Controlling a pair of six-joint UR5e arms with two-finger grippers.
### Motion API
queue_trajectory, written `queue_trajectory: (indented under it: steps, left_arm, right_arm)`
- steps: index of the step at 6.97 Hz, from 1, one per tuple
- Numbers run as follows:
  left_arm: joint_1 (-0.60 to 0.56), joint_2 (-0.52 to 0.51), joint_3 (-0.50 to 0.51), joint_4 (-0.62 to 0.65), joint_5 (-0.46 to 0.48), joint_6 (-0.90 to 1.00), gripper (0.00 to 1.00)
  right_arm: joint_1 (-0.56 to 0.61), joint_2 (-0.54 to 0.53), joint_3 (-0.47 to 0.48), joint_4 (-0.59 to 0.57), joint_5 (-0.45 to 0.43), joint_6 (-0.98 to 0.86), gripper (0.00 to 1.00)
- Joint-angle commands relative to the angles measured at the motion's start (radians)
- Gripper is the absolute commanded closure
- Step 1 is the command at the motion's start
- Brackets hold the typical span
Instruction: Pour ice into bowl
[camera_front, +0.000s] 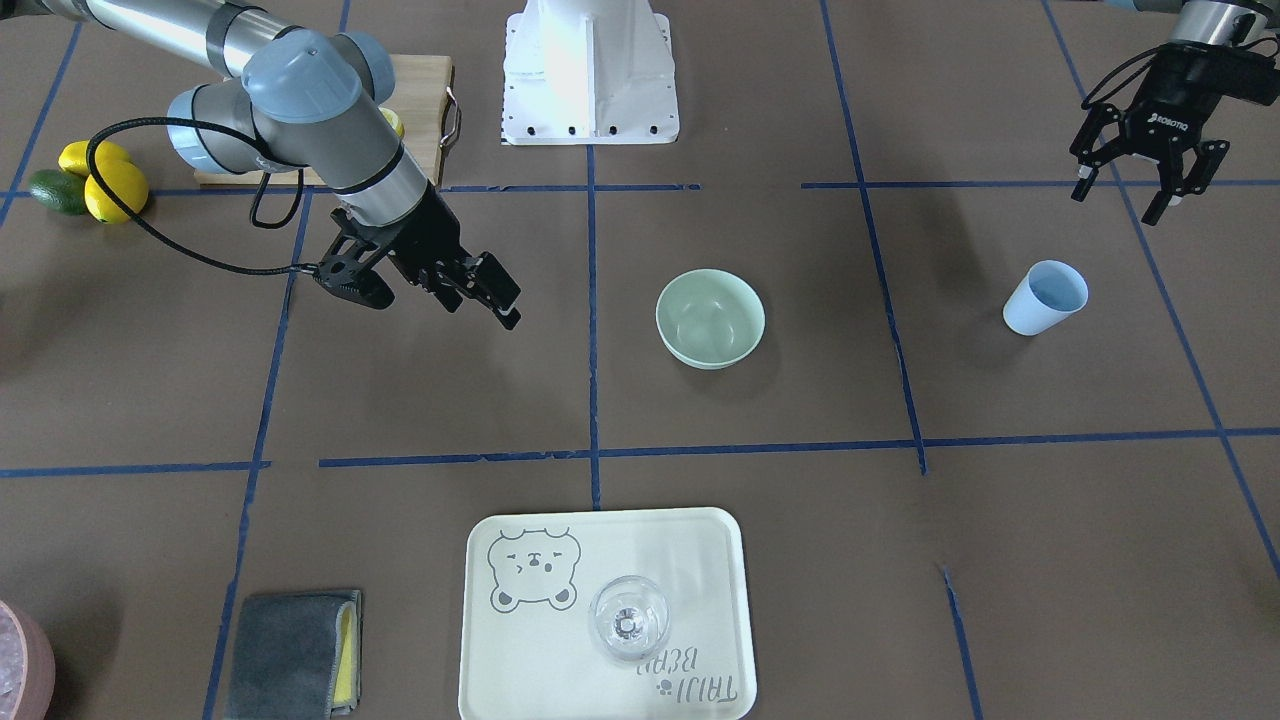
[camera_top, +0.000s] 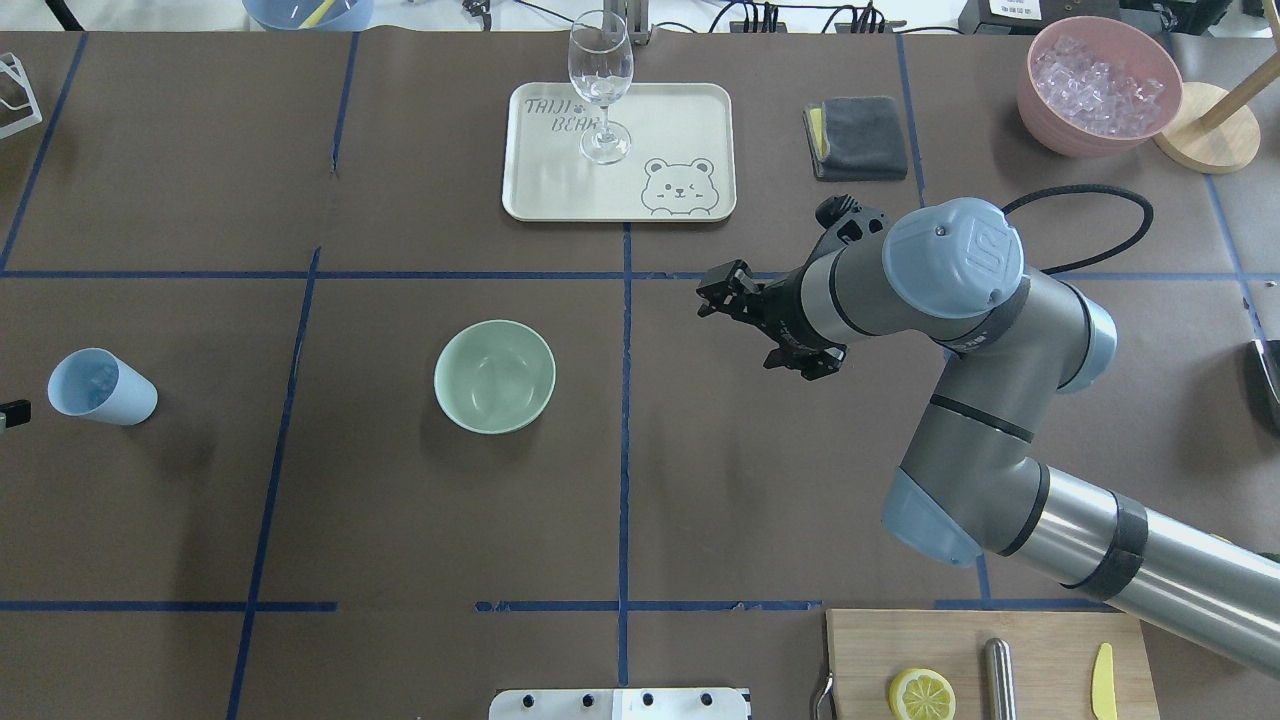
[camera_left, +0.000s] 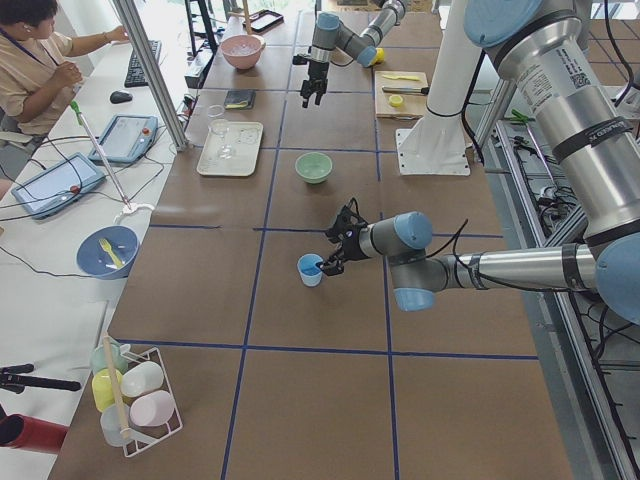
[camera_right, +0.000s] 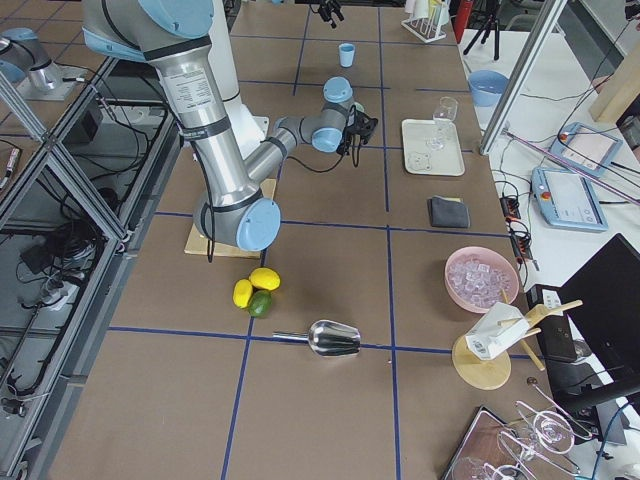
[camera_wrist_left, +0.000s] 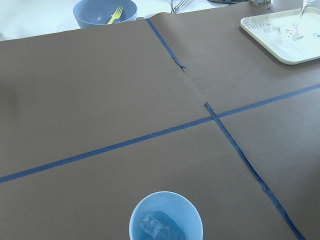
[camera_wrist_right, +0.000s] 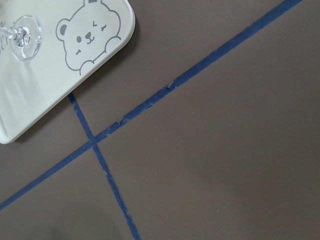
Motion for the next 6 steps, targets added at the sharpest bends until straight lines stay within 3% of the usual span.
queue_trajectory:
  steps: [1, 3, 6]
  left_arm:
    - [0.069, 0.003, 0.081, -0.151, 0.137, 0.030, 0.00]
    - [0.084, 0.003, 0.094, -0.175, 0.114, 0.007, 0.00]
    - [0.285, -0.017, 0.158, -0.181, 0.408, -0.082, 0.00]
  right_arm:
    - [-0.001, 0.004, 0.002, 0.000, -0.006, 0.000, 0.00]
    - [0.002, 0.001, 0.000, 0.000, -0.006, -0.003, 0.00]
    - [-0.003, 0.002, 0.004, 0.000, -0.006, -0.001, 0.00]
